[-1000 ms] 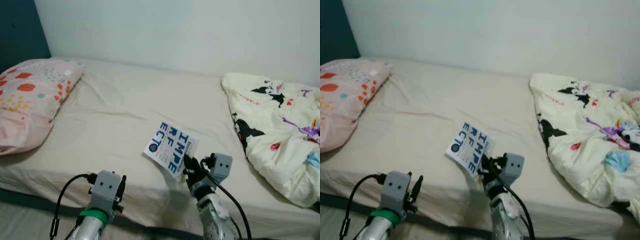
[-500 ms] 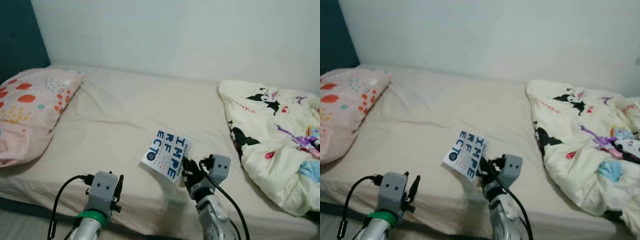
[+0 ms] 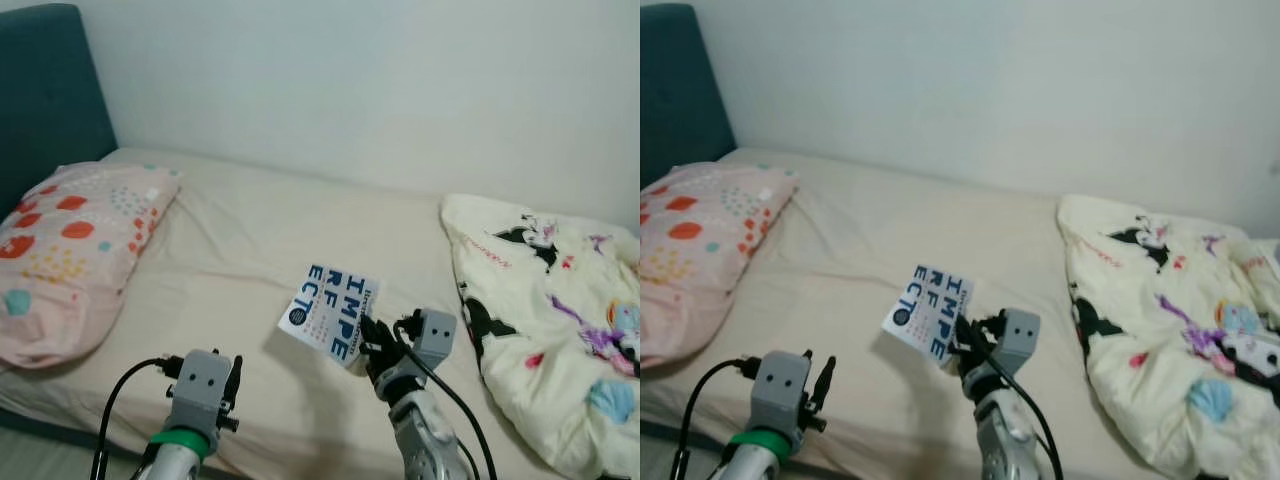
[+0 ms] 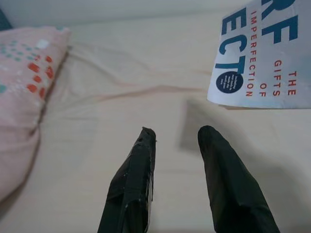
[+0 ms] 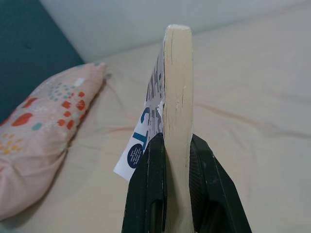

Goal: Clean up the room

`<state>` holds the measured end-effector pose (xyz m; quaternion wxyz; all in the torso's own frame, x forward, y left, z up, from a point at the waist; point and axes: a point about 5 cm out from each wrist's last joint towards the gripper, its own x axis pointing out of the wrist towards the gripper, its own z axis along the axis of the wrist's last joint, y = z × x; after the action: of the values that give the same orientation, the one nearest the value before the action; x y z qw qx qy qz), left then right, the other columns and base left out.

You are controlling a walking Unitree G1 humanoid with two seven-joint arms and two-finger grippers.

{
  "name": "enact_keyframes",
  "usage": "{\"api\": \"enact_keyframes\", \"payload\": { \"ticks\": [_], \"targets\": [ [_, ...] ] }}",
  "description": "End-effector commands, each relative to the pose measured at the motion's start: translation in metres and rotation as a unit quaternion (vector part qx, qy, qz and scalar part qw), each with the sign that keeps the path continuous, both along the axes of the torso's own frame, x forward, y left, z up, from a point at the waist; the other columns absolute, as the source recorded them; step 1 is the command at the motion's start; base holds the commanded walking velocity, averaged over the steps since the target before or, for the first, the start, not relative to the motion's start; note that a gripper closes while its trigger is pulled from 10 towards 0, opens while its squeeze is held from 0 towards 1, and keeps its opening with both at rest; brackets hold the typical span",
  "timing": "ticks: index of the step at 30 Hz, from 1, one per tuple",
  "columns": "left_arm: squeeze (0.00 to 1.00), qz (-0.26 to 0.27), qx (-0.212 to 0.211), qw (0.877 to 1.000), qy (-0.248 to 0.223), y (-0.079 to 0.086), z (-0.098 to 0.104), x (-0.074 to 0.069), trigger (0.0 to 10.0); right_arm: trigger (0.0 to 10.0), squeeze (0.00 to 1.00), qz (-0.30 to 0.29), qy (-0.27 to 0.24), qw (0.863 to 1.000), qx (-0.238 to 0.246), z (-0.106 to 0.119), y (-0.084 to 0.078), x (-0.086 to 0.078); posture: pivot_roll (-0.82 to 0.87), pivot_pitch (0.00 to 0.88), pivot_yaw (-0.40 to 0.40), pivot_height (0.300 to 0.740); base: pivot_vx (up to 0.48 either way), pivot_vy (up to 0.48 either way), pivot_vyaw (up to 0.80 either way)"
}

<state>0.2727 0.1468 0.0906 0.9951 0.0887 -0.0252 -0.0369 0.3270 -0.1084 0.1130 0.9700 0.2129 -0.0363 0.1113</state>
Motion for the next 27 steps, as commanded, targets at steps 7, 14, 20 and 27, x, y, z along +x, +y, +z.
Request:
{"api": "enact_keyframes", "payload": {
  "ticks": [7, 14, 20, 27],
  "targets": [
    [0.00, -0.005, 0.001, 1.000, 0.006, -0.003, -0.003, -0.003, 10.0, 10.0, 0.00, -0.009, 0.002, 1.000, 0.012, -0.002, -0.002, -0.005, 0.06, 0.052, -0.037, 0.740, 0.000, 0.000, 0.00],
    [0.00, -0.006, 0.001, 1.000, 0.010, -0.003, -0.005, -0.003, 10.0, 10.0, 0.00, -0.005, 0.051, 0.998, -0.033, -0.021, 0.001, -0.006, 0.06, 0.052, -0.037, 0.740, 0.000, 0.000, 0.00],
    [0.00, 0.001, -0.004, 1.000, 0.015, -0.002, -0.007, -0.003, 10.0, 10.0, 0.00, 0.001, 0.054, 0.997, -0.053, -0.026, 0.003, -0.009, 0.06, 0.053, -0.040, 0.740, 0.000, 0.000, 0.00],
    [0.00, 0.008, -0.005, 1.000, 0.018, -0.001, -0.008, -0.004, 10.0, 10.0, 0.00, 0.000, 0.061, 0.997, -0.054, -0.030, 0.002, -0.010, 0.06, 0.054, -0.040, 0.740, 0.000, 0.000, 0.00]
  ]
}}
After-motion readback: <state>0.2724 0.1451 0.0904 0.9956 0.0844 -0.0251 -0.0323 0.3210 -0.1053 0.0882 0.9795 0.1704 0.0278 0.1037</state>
